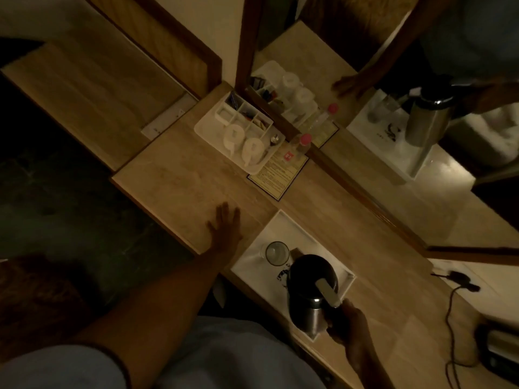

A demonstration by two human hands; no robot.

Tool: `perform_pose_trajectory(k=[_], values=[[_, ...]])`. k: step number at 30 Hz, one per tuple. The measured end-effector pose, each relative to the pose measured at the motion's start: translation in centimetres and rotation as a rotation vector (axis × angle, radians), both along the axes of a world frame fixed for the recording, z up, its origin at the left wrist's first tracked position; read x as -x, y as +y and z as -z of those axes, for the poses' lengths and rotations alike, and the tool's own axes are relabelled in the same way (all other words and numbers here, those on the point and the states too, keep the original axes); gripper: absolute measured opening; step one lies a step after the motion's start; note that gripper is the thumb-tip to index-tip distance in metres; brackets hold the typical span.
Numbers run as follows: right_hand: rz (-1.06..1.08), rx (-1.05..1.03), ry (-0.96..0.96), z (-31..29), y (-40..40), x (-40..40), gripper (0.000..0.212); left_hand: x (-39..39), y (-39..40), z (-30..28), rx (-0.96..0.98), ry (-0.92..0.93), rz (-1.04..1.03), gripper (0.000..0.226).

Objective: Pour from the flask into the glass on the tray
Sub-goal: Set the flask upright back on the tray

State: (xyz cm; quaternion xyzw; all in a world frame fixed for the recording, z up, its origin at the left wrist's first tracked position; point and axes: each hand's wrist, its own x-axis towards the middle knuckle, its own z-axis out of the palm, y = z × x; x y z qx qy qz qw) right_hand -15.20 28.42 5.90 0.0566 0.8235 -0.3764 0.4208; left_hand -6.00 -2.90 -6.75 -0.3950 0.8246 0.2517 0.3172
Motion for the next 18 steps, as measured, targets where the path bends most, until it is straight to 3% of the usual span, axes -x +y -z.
perform_pose_trajectory(k=[3, 8, 12, 14, 18], values=[[0.135, -0.039, 0.061, 1.3, 1.7, -0.7, 0.041, 0.3, 0.3, 0.0, 0.025, -0.017, 0.027, 0.087], [0.259, 0.091, 0.217, 3.0, 3.7, -3.3, 0.049, 0.6, 0.7, 0.3, 0.054, -0.017, 0.051, 0.090], [0.643, 0.240, 0.186, 4.6, 3.9, -3.8, 0.042, 0.7, 0.9, 0.8, 0.053, -0.020, 0.047, 0.093], [0.794, 0.276, 0.177, 5.7, 4.8, -4.4, 0.044, 1.5, 1.7, 0.8, 0.075, -0.021, 0.080, 0.094], [0.879, 0.312, 0.191, 6.2, 3.8, -4.5, 0.063, 1.2, 1.3, 1.1, 0.096, -0.036, 0.050, 0.095]])
